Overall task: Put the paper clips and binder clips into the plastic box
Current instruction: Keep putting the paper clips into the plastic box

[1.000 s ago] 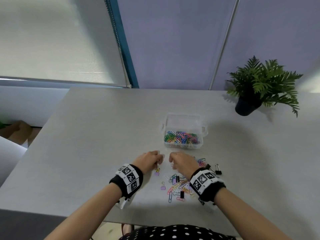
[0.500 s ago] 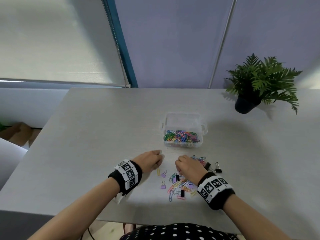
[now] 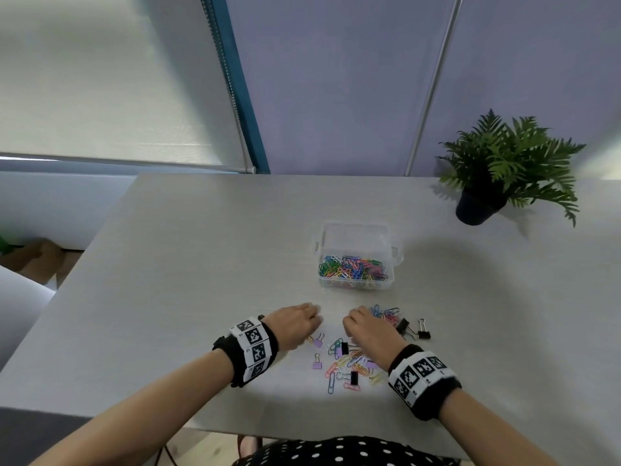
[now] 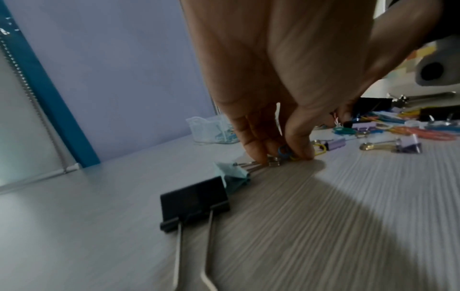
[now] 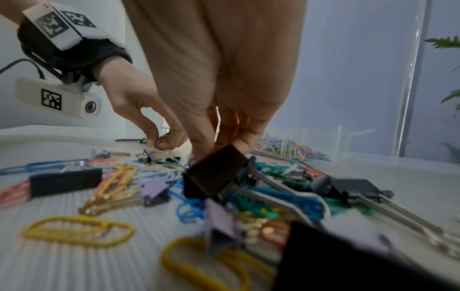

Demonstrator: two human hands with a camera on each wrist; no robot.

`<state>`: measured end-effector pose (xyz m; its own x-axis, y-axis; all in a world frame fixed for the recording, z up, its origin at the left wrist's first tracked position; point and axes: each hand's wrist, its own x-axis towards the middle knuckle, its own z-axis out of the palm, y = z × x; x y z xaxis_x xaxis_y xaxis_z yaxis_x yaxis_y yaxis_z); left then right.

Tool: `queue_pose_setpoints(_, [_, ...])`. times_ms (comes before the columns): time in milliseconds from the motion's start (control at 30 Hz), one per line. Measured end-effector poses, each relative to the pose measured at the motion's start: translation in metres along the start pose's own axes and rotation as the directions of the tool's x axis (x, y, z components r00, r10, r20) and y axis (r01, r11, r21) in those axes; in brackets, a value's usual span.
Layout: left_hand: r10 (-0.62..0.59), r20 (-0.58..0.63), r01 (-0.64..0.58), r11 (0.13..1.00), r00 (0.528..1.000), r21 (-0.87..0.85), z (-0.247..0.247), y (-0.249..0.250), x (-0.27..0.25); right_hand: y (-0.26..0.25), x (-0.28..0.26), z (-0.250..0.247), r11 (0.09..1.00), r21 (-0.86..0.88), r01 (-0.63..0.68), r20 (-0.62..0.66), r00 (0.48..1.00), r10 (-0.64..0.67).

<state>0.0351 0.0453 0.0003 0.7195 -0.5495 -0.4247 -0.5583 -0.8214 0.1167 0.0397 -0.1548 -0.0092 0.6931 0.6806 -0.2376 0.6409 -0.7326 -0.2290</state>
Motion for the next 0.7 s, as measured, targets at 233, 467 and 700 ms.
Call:
queue_pose_setpoints(233, [-0.153, -0.147, 0.069, 0.885, 0.977, -0.461, -0.009, 0.031, 0.008, 0.007, 0.001, -0.006, 0.966, 0.228, -0.123, 0.030, 0.992, 0.120])
queue_pose_setpoints(467, [-0.155, -0.117, 0.097, 0.914, 0.981, -0.395, 0.004, 0.049, 0.019, 0.024, -0.005, -0.025, 0.851, 0.435, -0.294, 0.002, 0.945, 0.326])
queue_pose_setpoints(700, [-0.127, -0.079, 0.105, 0.964, 0.989, -0.243, 0.005, 0.048, 0.023, 0.017, -0.005, -0.015, 0.911, 0.313, -0.268, 0.018, 0.961, 0.277])
